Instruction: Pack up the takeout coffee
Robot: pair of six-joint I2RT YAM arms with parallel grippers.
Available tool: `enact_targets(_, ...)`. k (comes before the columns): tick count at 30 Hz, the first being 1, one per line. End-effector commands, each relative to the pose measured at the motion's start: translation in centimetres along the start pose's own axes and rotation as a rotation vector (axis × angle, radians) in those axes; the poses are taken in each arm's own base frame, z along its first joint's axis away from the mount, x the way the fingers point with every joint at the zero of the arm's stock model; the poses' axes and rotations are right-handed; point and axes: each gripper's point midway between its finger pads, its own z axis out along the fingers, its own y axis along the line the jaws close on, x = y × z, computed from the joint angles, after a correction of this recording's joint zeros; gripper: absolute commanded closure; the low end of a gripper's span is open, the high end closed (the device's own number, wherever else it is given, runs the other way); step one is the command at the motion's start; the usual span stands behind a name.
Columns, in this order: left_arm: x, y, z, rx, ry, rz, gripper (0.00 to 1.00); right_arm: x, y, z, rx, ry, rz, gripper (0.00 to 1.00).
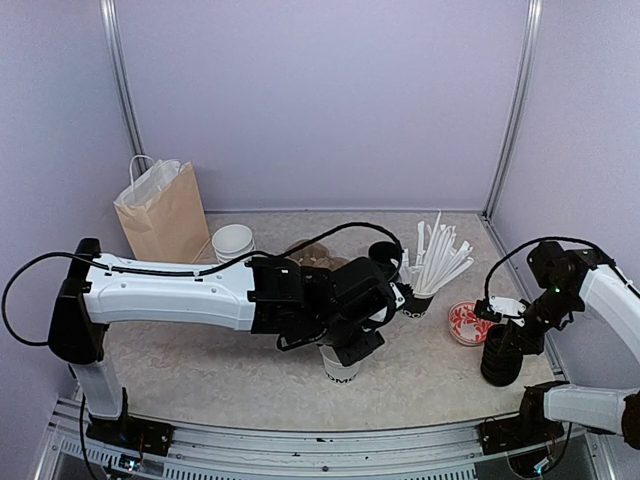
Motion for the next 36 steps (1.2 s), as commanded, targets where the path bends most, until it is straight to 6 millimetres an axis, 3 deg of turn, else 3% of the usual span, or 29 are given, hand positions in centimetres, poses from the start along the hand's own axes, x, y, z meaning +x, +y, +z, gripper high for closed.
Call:
enact_targets(1, -1.0, 1.0, -1.4, -0.016, -0.047, -0.020, 0.50, 0.1, 0.7, -0.1, -0.019, 0.005, -0.003, 0.82)
enact_targets(18, -1.0, 1.5, -1.8, -0.023, -0.055, -0.016, 0.50, -1.2, 1.4, -2.5, -0.025, -0.050, 0.014, 0.96)
enact_targets(24, -2.0, 1.8, -2.4, -0.024, -0.089, -0.018, 0.50, -3.2, 1.1, -4.1, -0.015, -0.132, 0.008, 0.97)
enact_targets(30, -4.2, 3.3, -3.2, -0.042, -0.183, -0.050, 0.38, -6.0, 2.2, -5.8, -0.069, -0.286, -0.036, 0.97)
enact_targets(36, -8.5, 4.4, -5.3, -0.047, -0.364, -0.065, 0.32, -10.2, 4.4, -9.2, -0.151, -0.495, -0.127, 0.97)
